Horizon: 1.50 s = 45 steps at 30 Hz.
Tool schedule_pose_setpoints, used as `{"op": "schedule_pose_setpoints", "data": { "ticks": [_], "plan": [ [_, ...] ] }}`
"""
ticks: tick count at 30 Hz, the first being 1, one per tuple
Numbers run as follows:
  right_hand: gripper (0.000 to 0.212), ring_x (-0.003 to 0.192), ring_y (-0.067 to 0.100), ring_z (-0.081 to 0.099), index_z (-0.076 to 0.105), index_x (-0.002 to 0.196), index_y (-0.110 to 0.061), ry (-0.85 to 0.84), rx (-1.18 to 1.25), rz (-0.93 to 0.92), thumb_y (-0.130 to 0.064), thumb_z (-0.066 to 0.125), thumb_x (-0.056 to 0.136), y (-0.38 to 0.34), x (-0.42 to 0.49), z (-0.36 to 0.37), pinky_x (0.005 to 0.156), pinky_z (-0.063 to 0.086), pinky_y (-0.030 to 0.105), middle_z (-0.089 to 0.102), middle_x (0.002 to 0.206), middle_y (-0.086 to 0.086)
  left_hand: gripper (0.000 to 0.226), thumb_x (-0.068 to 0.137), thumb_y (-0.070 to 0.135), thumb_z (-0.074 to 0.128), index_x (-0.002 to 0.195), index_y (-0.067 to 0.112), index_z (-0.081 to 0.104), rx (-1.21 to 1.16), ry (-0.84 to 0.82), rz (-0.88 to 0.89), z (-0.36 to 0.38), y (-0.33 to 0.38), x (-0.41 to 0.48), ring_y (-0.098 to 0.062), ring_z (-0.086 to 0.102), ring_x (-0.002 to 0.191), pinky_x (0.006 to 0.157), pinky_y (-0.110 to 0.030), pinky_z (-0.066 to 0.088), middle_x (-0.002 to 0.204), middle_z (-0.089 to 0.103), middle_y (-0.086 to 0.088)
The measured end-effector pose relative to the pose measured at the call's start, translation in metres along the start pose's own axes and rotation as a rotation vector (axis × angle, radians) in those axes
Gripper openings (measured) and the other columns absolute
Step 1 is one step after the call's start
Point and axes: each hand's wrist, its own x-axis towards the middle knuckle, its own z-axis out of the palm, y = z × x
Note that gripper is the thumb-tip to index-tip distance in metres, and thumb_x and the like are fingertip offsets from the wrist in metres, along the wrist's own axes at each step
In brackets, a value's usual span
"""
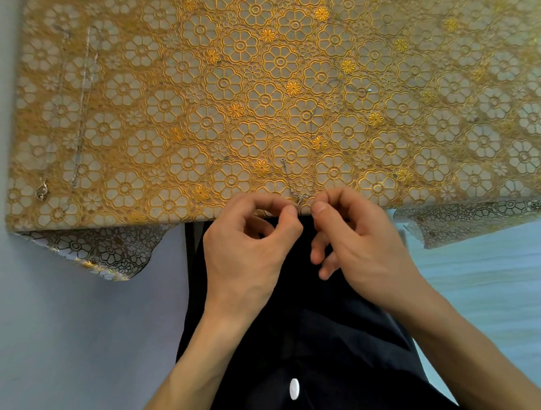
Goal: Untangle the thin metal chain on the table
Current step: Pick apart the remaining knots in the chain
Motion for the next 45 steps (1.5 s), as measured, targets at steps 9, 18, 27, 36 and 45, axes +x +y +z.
{"op": "schedule_pose_setpoints", "data": {
  "ticks": [9,18,27,36,45],
  "plan": [
    [0.008,0.048,0.01,0.055,0.071,0.089,-0.013,-0.001,0.052,0.028,-0.015,0.066,0.095,-0.006,-0.003,-0.006,0.04,0.048,0.023,0.064,0.066,-0.006,0.004,0.079,0.026,0.074,0.081,0.029,0.072,0.086,0.002,0.124,-0.003,-0.002,0.004,-0.01,0.061,0.063,0.06,-0.01,0.041,0.084,0.067,0.015],
    [0.012,0.047,0.01,0.052,0.072,0.08,-0.014,-0.049,0.092,0.158,-0.01,0.068,0.091,0.001,-0.004,-0.005,0.038,0.045,0.022,0.065,0.065,-0.003,0.008,0.08,0.016,0.078,0.081,0.023,0.074,0.201,0.021,0.244,-0.001,-0.015,-0.011,-0.012,0.058,0.061,0.061,-0.014,0.042,0.084,0.066,0.013],
    [0.012,0.052,0.01,0.059,0.07,0.083,-0.015,-0.047,-0.138,0.086,-0.016,0.065,0.094,0.011,-0.003,-0.007,0.044,0.05,0.026,0.062,0.061,-0.004,0.002,0.082,0.024,0.075,0.083,0.025,0.075,0.298,0.012,0.331,-0.002,-0.023,-0.015,-0.011,0.057,0.06,0.058,-0.017,0.045,0.088,0.066,0.015],
    [0.011,0.051,0.009,0.058,0.064,0.086,-0.015,-0.052,-0.129,0.032,-0.019,0.061,0.096,0.015,-0.004,-0.003,0.044,0.049,0.028,0.058,0.057,-0.007,0.005,0.082,0.02,0.074,0.081,0.025,0.072,0.121,-0.03,0.127,-0.003,-0.02,-0.016,-0.011,0.063,0.07,0.062,-0.01,0.043,0.085,0.067,0.016],
    [0.013,0.056,0.012,0.063,0.062,0.084,-0.024,-0.065,-0.251,-0.05,-0.02,0.061,0.097,0.017,-0.004,-0.008,0.048,0.055,0.035,0.061,0.063,-0.007,0.004,0.082,0.03,0.075,0.085,0.03,0.077,0.295,-0.08,0.26,-0.007,-0.018,-0.012,-0.009,0.063,0.071,0.066,-0.016,0.047,0.089,0.067,0.017]
  ]
}}
